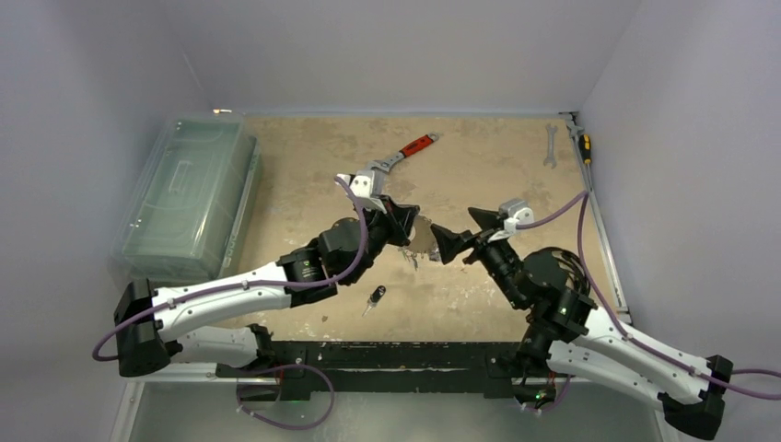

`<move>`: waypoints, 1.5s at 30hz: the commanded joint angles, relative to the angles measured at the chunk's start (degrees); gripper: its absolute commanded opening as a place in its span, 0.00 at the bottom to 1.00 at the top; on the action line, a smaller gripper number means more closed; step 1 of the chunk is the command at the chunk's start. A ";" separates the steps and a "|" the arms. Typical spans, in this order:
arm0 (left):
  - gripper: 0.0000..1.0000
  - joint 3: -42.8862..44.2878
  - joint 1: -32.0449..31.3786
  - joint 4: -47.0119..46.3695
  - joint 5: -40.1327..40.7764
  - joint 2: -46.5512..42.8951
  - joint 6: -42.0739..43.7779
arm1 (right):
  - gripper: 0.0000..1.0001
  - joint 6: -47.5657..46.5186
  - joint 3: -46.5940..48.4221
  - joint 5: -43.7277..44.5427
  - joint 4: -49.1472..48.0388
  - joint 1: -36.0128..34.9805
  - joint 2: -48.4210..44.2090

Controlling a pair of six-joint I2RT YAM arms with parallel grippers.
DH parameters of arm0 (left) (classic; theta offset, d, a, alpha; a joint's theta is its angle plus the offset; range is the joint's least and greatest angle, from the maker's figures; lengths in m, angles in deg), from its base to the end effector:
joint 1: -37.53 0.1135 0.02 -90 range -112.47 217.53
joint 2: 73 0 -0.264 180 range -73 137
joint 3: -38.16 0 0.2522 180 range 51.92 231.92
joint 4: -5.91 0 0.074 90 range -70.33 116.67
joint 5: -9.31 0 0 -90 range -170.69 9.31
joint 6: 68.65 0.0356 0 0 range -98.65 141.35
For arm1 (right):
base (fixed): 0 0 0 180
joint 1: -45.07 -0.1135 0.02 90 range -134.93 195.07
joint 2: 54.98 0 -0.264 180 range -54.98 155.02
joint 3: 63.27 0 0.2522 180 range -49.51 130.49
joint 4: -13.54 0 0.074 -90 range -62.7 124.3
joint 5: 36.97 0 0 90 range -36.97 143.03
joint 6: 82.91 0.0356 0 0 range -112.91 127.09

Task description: Put the keys on the keyring

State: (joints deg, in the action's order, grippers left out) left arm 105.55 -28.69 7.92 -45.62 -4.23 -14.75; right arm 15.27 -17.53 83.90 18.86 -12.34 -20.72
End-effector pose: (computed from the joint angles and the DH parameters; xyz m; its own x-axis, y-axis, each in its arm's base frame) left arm 0.1314 -0.2475 0.3474 -0.3243 -0.4600 -0.8266 0.4042 0.7226 -0.5607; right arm 0.0978 0.1190 0.3235 -0.0066 0.2164 -0.9763 -0.4521 0.8702 0.1960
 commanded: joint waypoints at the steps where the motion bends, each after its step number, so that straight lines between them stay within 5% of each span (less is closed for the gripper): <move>1: 0.00 -0.74 0.28 -4.33 -4.91 -5.13 9.82 | 0.92 0.02 3.12 -11.51 0.03 0.10 -4.18; 13: 0.00 -1.74 0.30 -6.11 -19.47 -12.69 17.36 | 0.60 4.53 5.80 -43.08 -4.03 5.30 -4.79; 30: 0.00 -3.33 0.30 -9.92 -34.65 -18.84 21.01 | 0.49 7.92 7.36 -53.32 -11.00 9.93 -4.39; 45: 0.00 -4.29 0.30 -9.50 -37.09 -21.82 22.12 | 0.36 12.69 9.64 -63.71 -19.69 11.87 4.27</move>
State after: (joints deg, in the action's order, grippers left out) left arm 101.61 -28.54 3.00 -81.40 -24.34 6.17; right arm 26.24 -9.35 23.16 3.60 -0.79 -17.25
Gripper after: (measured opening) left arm 0.009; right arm 0.380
